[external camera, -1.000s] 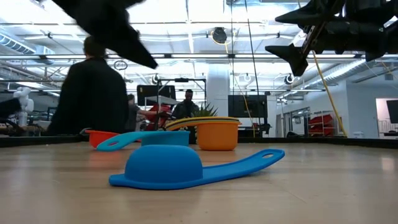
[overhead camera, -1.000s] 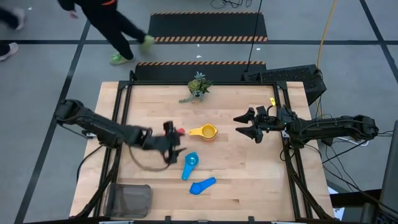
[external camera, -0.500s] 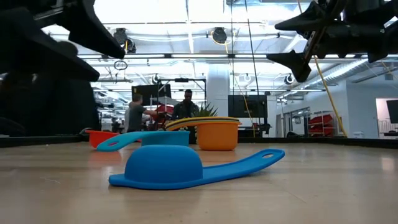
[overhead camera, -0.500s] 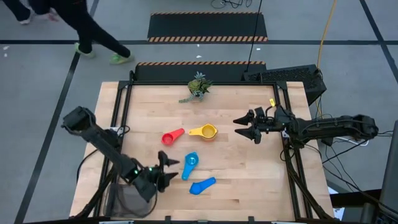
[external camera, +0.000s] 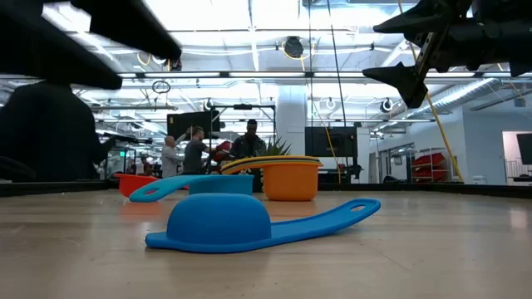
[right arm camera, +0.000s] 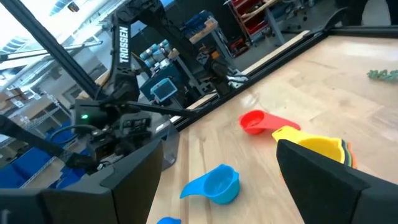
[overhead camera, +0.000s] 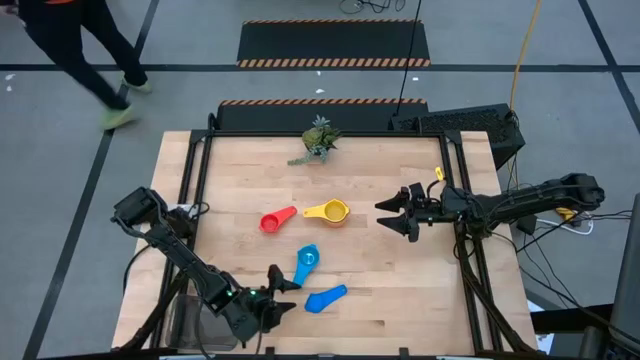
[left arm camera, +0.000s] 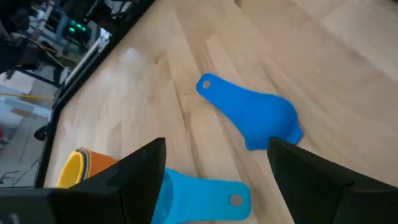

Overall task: Nest measuring cups in basket
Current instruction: Stack the top light blue measuring cup on top of the yellow measuring cup

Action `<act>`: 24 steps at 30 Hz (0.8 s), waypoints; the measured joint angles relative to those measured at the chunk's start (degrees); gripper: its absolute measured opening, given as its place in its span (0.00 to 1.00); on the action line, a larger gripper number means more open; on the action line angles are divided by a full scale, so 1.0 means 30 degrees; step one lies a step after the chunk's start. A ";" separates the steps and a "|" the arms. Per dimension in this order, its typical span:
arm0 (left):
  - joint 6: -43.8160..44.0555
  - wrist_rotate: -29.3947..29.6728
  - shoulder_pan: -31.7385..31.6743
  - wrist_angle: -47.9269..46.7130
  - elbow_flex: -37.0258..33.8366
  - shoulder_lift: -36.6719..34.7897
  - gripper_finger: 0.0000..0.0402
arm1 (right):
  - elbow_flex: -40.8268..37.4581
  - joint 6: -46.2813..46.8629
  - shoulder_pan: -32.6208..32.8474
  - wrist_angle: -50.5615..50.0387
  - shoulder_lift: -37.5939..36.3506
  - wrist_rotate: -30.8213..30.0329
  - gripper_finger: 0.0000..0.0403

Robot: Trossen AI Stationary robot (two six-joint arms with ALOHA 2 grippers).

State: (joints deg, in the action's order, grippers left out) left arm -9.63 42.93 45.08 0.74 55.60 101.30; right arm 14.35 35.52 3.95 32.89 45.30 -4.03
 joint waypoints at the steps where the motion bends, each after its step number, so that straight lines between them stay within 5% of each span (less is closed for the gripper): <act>1: 0.0255 -0.0133 -0.0047 -0.0684 0.0532 0.0066 0.70 | 0.0000 -0.0024 0.0150 0.0054 0.0000 -0.0184 0.77; 10: 0.1393 -0.0648 -0.0224 -0.3456 0.3207 0.2005 0.70 | 0.0000 0.0003 0.0883 0.0826 -0.0007 -0.0178 0.77; 24: 0.1454 0.0344 -0.0478 -0.8205 0.3290 0.3286 0.70 | 0.0000 -0.0001 0.1281 0.0305 0.0000 -0.0772 0.77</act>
State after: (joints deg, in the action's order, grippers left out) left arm -5.27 43.96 43.64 -23.88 65.47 111.15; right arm 14.35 35.52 7.79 33.80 45.30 -6.34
